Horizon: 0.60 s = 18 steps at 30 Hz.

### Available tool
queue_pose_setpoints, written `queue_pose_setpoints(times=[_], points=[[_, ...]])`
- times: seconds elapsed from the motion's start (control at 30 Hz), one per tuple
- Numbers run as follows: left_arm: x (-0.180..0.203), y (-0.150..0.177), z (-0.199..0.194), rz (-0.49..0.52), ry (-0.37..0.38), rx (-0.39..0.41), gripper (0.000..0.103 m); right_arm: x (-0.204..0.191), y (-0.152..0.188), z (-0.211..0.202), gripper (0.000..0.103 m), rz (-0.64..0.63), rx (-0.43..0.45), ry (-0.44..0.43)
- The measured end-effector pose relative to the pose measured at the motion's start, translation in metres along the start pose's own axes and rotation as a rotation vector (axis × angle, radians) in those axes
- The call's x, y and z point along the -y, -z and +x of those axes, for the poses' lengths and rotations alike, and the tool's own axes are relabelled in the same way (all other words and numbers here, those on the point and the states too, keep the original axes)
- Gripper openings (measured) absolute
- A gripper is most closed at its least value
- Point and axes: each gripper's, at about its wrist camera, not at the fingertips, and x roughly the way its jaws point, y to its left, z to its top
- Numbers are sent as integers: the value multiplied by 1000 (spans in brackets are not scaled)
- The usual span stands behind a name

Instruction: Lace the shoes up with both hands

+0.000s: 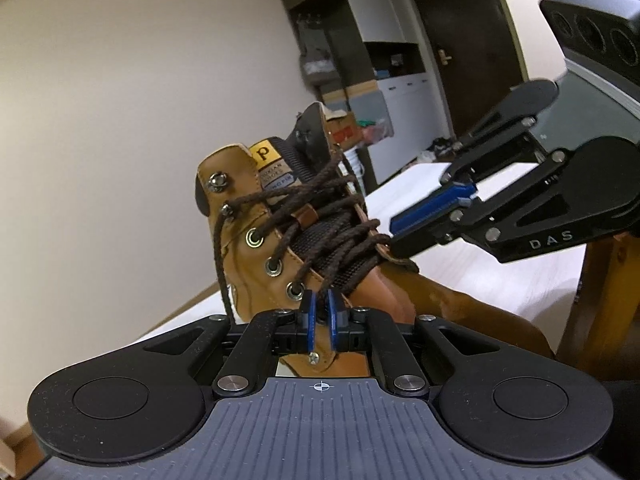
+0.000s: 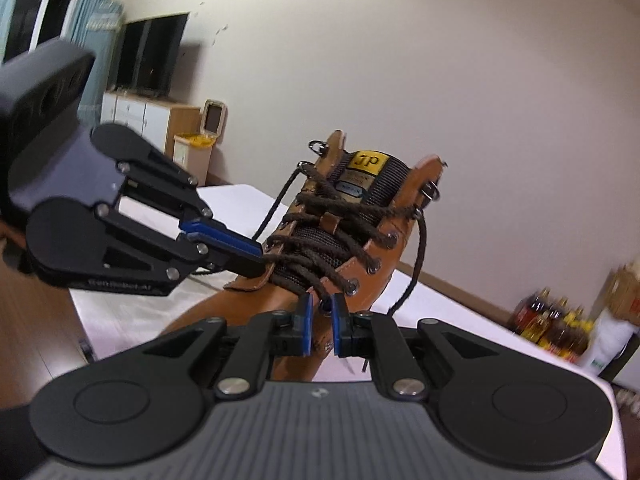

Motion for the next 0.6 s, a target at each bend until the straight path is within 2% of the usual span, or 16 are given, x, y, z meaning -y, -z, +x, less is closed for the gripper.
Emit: queue_pose_setpoints(times=[0.13, 0.2, 0.33, 0.4, 0.6], points=[[-1, 4, 1, 12, 13, 7, 5, -3, -5, 4, 10, -73, -15, 3], [-6, 5, 1, -8, 31, 3, 6, -9, -8, 8, 10, -164, -42, 4], [-10, 7, 1, -9, 47, 6, 3, -14, -12, 11, 9, -246, -68, 7], [-8, 6, 0, -13, 44, 11, 3, -13, -14, 12, 4, -241, -74, -2], [-3, 5, 2, -8, 31, 17, 3, -17, -15, 7, 4, -185, -38, -18]])
